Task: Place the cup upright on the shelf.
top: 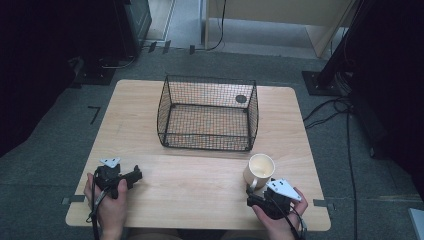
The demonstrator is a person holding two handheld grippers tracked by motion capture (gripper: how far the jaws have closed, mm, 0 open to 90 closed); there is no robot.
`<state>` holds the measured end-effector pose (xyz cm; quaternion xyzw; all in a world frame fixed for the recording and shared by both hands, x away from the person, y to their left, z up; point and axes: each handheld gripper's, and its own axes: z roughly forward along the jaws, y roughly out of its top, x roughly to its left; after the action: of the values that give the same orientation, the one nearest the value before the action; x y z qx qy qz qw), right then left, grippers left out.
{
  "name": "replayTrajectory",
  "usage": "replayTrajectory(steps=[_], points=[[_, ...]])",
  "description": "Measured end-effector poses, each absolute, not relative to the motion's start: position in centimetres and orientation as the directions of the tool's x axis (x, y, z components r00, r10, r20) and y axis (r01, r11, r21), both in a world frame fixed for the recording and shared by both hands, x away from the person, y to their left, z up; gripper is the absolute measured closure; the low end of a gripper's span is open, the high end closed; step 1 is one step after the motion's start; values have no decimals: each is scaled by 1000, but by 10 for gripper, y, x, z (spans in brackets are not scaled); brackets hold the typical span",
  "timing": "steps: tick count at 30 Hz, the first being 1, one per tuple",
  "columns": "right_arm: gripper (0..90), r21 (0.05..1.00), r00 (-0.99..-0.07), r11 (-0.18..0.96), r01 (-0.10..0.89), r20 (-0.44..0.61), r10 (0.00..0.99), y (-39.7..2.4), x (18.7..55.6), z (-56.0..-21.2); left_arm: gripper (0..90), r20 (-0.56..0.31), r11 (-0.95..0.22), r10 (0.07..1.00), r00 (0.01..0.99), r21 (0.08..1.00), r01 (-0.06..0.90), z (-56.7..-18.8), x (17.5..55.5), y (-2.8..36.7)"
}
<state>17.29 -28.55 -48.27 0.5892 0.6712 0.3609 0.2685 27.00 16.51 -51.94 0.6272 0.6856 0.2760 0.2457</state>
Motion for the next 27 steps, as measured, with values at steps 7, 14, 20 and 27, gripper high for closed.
replayTrajectory(steps=[7, 14, 20, 27], points=[[222, 791, -132, -8, 611, 112, 985, -295, 173, -486, 0, 9, 61, 996, -92, 687, 725, -519, 270, 165], [447, 775, -209, -44, 630, 224, 952, -314, 173, -487, 0, 9, 61, 996, -92, 687, 724, -519, 270, 165], [650, 801, -202, 15, 598, 132, 970, -318, 170, -485, 0, 9, 61, 996, -92, 687, 724, -519, 270, 165], [682, 804, -195, 34, 593, 103, 975, -315, 173, -485, 0, 9, 60, 996, -92, 688, 724, -519, 270, 165]])
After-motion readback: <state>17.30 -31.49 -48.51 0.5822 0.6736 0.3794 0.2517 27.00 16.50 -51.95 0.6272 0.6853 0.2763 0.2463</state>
